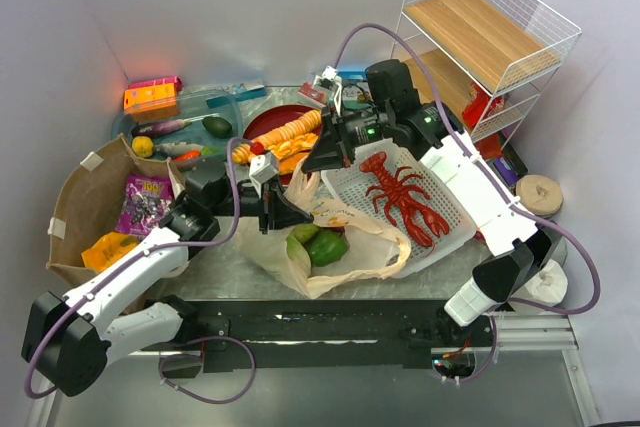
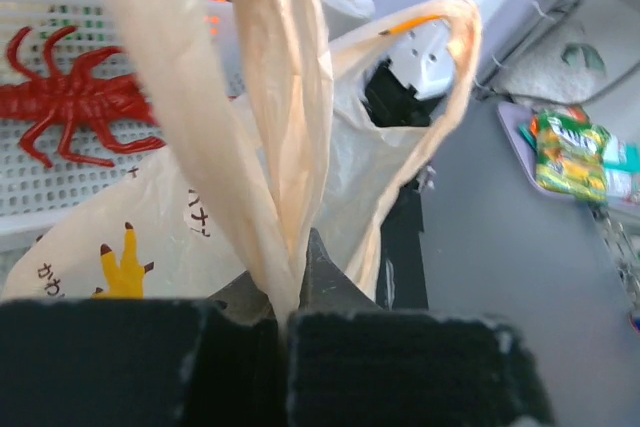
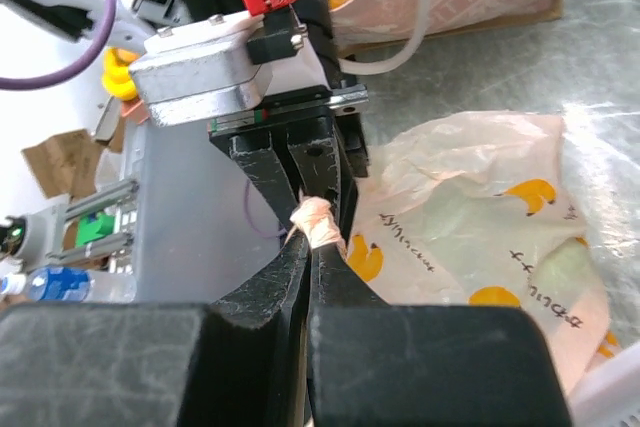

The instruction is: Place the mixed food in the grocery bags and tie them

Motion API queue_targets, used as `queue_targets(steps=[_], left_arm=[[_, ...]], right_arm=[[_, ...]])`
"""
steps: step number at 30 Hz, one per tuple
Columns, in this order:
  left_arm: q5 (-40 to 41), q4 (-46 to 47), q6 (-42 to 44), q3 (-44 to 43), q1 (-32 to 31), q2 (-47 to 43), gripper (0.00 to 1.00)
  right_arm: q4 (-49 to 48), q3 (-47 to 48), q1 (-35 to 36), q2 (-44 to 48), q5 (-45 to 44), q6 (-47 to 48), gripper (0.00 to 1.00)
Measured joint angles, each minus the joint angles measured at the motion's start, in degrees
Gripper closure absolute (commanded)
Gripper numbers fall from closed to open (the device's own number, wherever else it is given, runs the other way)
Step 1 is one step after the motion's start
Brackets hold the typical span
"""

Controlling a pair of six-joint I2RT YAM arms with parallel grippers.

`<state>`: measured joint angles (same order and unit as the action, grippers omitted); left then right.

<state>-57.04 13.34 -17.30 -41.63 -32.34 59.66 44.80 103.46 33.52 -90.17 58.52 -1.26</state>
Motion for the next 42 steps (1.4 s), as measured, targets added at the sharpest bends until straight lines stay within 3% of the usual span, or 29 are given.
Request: queue_targets(steps=[2,3,6,15,24,31,35,42], left_arm=[[2.3,2.0,-2.4,1.5,0.0,-0.6,0.99],[4.1,2.3,-3.7,2.2,-0.1,-1.1,0.99],[10.8,1.7,-6.4,3.8,-0.1,-3.5,0.99],[31.1,-4.6,-13.4,5.4,3.6,-11.6,0.99],[34.6,-4.1,-24.2,10.2,15.5,-11.4,0.99],[34.4,-2.0,-27.4,10.2,16.4,-8.4,0.99],[34.4,-1.9,-27.6,10.2,17.0,-7.7,0.99],[34.5,-1.7,-28.0,10.2,17.6,-6.6,0.99]], right_arm=[[-0.3,-0.5,0.0,0.0,-1.1,-0.1,0.60],[-0.5,-0.8,-0.1,0.1,-1.9,-0.2,0.31],[-1.7,-3.6,-0.8,1.6,-4.4,-0.1,0.01],[-7.3,-18.2,-5.8,19.8,-20.6,-6.0,0.03],[-8.7,-33.4,-6.0,40.8,-34.1,-12.0,0.04],[-6.0,-40.3,-5.7,48.2,-31.3,-13.9,0.14],[-7.3,-45.5,-5.5,52.8,-26.2,-14.6,0.26],[-13.5,-53.3,-3.8,56.8,-15.7,-15.5,0.30]])
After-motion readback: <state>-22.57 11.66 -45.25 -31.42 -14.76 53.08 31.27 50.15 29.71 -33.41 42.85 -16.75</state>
